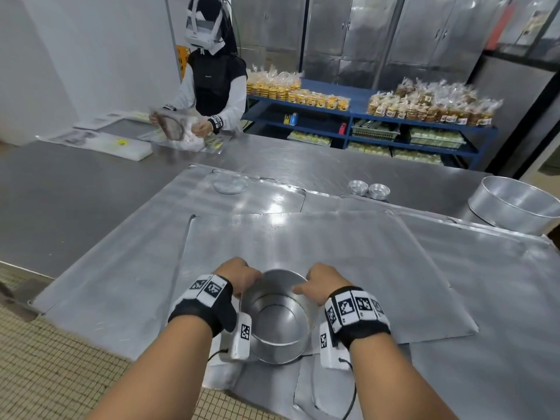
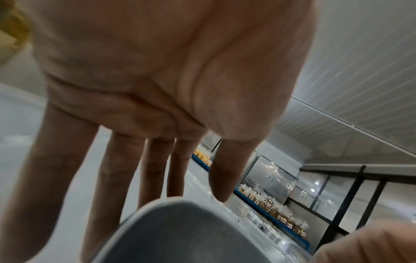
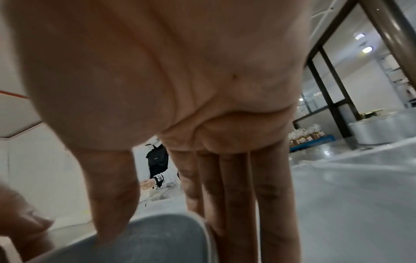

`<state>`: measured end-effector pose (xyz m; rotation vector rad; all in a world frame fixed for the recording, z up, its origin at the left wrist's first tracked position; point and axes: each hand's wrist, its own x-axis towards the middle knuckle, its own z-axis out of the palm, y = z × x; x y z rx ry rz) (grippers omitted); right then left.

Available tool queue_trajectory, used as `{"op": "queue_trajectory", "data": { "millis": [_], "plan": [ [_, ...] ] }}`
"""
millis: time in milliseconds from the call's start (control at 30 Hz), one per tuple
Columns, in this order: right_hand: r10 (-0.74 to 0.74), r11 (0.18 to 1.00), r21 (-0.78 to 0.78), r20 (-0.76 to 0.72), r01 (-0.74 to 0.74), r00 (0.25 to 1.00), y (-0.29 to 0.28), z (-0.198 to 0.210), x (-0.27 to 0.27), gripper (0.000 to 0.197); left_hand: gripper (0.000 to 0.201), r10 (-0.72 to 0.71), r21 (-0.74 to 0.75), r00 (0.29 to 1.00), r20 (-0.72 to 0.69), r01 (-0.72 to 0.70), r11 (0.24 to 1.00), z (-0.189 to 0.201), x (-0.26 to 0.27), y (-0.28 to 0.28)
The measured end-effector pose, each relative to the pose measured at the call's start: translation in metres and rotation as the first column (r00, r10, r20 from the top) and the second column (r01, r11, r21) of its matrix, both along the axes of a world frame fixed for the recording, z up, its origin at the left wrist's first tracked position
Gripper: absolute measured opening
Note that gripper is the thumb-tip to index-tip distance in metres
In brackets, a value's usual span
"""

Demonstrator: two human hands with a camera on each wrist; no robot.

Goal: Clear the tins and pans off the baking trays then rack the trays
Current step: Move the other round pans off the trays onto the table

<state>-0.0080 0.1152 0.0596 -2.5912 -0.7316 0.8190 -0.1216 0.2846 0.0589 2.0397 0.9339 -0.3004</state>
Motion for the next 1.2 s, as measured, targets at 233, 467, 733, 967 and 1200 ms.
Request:
{"op": "queue_trajectory", "data": {
  "millis": [233,467,733,967,1200],
  "plan": [
    [0.079,0.997,0.019,0.008,-0.079,0.997,0.064,0.03,0.024,0.038,0.043,-0.073,0.195,0.996,-0.049,0.081,0.977,0.027,0.042,0.047],
    [0.043,0.995,0.097,-0.043,-0.039,0.998,0.166,0.044,0.038,0.033,0.034,-0.134,0.34,0.983,-0.123,0.168,0.925,0.03,0.076,0.14],
    [-0.136,0.983,0.121,-0.021,0.138,0.99,0.298,0.008,0.103,0.03,0.031,-0.153,0.431,0.976,-0.153,0.205,0.879,0.01,0.13,0.278],
    [-0.153,0.988,-0.004,0.109,0.154,0.982,0.388,-0.055,0.185,0.03,0.037,-0.234,0.454,0.955,-0.18,0.292,0.842,-0.037,0.208,0.373],
    [-0.166,0.985,-0.023,0.149,0.171,0.975,0.453,-0.114,0.248,0.029,0.07,-0.252,0.456,0.935,-0.248,0.343,0.822,-0.106,0.277,0.426]
  ]
}}
